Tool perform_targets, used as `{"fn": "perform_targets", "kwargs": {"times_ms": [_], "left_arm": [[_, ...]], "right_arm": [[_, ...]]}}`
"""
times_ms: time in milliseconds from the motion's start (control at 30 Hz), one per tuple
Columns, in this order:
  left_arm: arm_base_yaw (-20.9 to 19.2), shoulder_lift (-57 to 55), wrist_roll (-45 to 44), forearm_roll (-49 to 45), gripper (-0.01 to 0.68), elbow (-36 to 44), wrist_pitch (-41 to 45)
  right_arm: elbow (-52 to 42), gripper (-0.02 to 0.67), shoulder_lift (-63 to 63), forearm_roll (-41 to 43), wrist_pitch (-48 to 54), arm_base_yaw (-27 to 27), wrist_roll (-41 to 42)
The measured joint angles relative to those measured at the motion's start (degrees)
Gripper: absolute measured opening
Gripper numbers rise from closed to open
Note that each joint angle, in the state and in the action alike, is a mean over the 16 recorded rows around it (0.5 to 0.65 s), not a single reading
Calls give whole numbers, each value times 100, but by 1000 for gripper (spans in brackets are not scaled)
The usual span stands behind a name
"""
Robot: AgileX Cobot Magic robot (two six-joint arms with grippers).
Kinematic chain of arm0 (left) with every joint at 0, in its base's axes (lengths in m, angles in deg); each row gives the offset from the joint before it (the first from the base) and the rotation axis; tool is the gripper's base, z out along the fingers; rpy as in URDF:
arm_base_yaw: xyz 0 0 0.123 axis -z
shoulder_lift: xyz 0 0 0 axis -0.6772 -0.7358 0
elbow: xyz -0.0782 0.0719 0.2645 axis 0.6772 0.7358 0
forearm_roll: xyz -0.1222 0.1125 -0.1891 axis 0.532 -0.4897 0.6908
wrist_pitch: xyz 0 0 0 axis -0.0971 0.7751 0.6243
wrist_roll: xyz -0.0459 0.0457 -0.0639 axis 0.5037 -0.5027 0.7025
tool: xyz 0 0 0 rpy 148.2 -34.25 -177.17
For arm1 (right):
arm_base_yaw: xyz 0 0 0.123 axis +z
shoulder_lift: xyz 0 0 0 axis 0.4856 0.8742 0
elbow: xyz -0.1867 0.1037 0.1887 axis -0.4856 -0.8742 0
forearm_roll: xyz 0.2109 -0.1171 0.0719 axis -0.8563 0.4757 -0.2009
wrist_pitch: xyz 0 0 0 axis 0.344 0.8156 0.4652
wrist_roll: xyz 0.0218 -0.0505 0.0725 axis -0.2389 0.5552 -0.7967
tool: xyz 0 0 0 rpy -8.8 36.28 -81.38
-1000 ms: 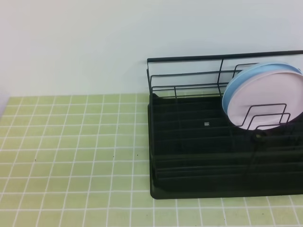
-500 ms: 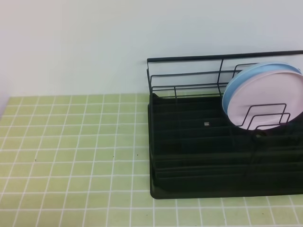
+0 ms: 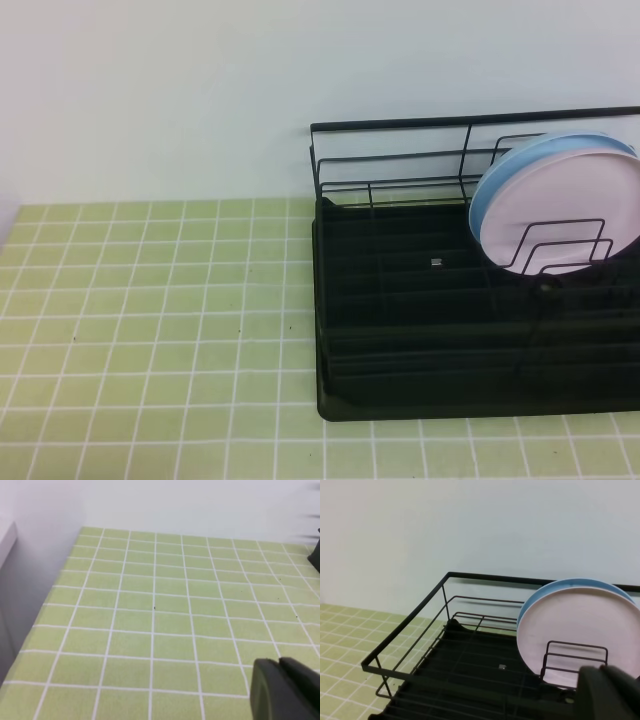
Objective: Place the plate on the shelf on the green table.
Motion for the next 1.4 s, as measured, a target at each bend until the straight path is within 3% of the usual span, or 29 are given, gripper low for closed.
{"fn": "perform_targets", "kwargs": {"times_ms": [467, 967, 1400], "left_arm": [[0, 0, -20, -2, -2, 0, 0], [0, 0, 47, -2, -2, 0, 0], [0, 0, 72, -2, -2, 0, 0]], "right_arm": [[-87, -2, -25, 263, -15, 0, 94], [-1413, -2, -1025, 2241, -394, -80, -1525], [-1977, -2, -1435, 2429, -35, -412, -1910]]}}
